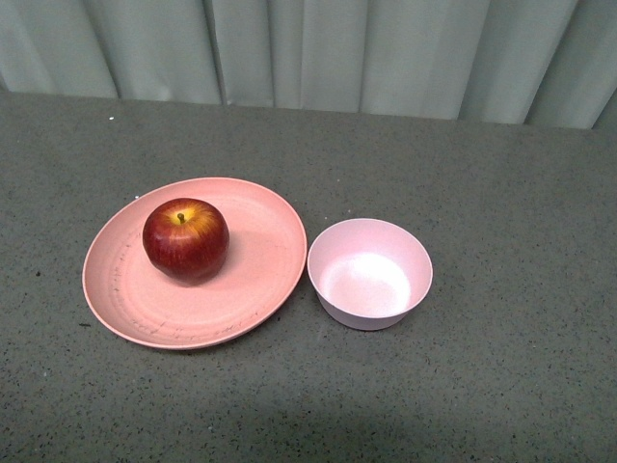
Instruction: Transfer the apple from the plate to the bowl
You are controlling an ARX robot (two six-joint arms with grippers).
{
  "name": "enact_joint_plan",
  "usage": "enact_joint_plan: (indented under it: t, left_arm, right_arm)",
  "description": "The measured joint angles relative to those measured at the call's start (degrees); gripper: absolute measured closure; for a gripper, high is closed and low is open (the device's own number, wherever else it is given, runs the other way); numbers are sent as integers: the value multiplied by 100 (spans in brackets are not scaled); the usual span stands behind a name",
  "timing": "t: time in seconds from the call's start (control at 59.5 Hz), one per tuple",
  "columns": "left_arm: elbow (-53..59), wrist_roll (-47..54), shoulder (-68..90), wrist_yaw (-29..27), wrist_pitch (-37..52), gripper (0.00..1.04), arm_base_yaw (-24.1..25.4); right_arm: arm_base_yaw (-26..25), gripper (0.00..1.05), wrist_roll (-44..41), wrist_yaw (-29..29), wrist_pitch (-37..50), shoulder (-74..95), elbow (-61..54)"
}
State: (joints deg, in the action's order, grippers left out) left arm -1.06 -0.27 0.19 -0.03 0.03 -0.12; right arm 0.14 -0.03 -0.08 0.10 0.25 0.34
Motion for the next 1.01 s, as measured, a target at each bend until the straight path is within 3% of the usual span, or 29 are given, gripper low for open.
enact_joint_plan:
  t: [0.336,0.403,0.504,0.622,0.824,1.008]
  left_arm:
    - [0,0,0,0,0,7,0]
    - [-4,0,11,-63,-13,7,-11]
    - [-109,-61,590,-901,-308,7,-118]
    - [-133,-129,1683,-610,684,7,-76]
    - [-960,-328,5281,-52,3654,7,-133]
    - [-2232,-387,7984,520,3650,7,-483]
  right_arm:
    - [0,7,9,0,0,0,0]
    - [0,10,2,0,0,0,0]
    - [0,9,4,0,0,-2,0]
    - [0,9,4,0,0,0,0]
    - [0,9,4,2,0,-2,0]
    - [0,9,4,0,0,-2,0]
